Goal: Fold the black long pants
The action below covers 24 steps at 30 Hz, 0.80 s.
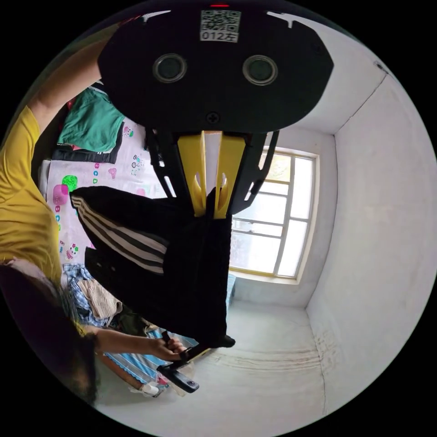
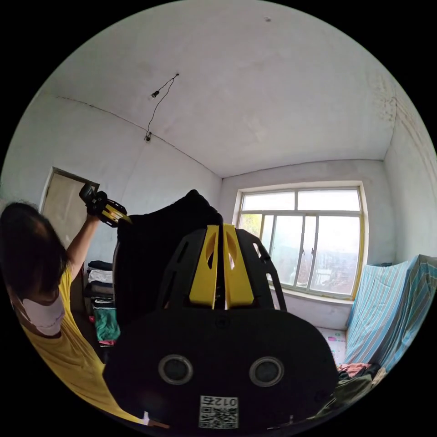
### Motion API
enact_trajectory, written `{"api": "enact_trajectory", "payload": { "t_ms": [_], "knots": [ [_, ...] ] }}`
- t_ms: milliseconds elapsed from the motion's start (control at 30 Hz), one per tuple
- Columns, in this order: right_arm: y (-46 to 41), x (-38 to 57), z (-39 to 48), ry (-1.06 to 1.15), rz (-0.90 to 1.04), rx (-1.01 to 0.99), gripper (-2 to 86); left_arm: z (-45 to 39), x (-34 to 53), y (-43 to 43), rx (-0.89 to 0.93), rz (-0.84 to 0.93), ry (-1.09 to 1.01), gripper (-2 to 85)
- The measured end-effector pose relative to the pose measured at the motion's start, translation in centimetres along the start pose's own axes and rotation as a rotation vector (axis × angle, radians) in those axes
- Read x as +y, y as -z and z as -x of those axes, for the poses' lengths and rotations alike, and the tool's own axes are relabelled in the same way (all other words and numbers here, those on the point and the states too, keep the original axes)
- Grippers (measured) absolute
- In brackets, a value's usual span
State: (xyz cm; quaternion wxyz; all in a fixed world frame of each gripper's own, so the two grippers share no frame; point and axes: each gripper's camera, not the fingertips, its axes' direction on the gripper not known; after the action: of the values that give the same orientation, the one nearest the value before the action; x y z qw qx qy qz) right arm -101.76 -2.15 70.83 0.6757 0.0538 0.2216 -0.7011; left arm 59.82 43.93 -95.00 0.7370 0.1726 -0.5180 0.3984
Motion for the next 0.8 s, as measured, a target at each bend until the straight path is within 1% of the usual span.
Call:
{"api": "enact_trajectory", "payload": {
  "t_ms": [100,200,267,300,367,400,467,500,533,567,600,633,667,700,733,767,800],
  "knots": [
    [-1.2,-0.2,-2.4,-0.006,0.009,0.013,1.0,3.0,0.8,-3.1,0.014,-0.02,0.034,0.4],
    [-4.7,1.8,-6.5,-0.056,0.066,0.026,1.1,5.6,2.0,-9.9,0.075,0.012,0.071,0.4],
    [-9.2,5.5,-10.9,-0.119,0.157,0.043,1.2,6.9,3.6,-17.8,0.176,0.048,0.106,0.4],
    [-10.6,6.8,-12.2,-0.141,0.183,0.048,1.2,7.1,4.0,-20.2,0.208,0.06,0.118,0.4],
    [-16.6,14.0,-17.7,-0.241,0.306,0.067,1.3,6.8,6.2,-31.3,0.353,0.139,0.177,0.4],
    [-18.2,16.3,-19.2,-0.272,0.338,0.073,1.4,6.5,6.9,-34.5,0.395,0.168,0.199,0.4],
    [-25.5,26.7,-24.9,-0.394,0.506,0.09,1.6,4.1,9.9,-48.2,0.571,0.341,0.366,0.4],
    [-27.3,29.7,-26.3,-0.43,0.555,0.089,1.6,3.3,10.9,-51.7,0.612,0.396,0.435,0.4],
    [-30.7,35.8,-29.0,-0.524,0.664,0.082,1.8,1.2,13.3,-58.5,0.698,0.523,0.609,0.4],
    [-32.9,41.8,-31.1,-0.621,0.751,0.133,1.9,-1.5,16.2,-64.4,0.785,0.629,0.79,0.5],
    [-33.4,44.5,-31.9,-0.66,0.769,0.161,1.9,-3.1,17.5,-66.9,0.84,0.663,0.857,0.5],
    [-33.5,49.4,-32.9,-0.723,0.782,0.174,1.9,-6.7,20.2,-70.9,0.942,0.699,0.953,0.5],
    [-33.1,53.8,-33.7,-0.784,0.799,0.168,2.0,-10.0,22.7,-73.7,0.989,0.721,1.05,0.5],
    [-32.6,55.9,-34.0,-0.813,0.809,0.161,2.0,-11.5,24.0,-74.7,0.995,0.736,1.094,0.5],
    [-31.3,60.0,-34.2,-0.857,0.837,0.132,1.9,-14.3,26.6,-76.2,1.002,0.761,1.16,0.5],
    [-29.6,64.1,-34.1,-0.886,0.882,0.101,1.9,-16.8,28.9,-76.9,1.012,0.754,1.202,0.5],
    [-28.5,66.0,-34.0,-0.898,0.908,0.095,1.8,-18.0,30.0,-77.0,1.021,0.756,1.221,0.5]
  ]
}}
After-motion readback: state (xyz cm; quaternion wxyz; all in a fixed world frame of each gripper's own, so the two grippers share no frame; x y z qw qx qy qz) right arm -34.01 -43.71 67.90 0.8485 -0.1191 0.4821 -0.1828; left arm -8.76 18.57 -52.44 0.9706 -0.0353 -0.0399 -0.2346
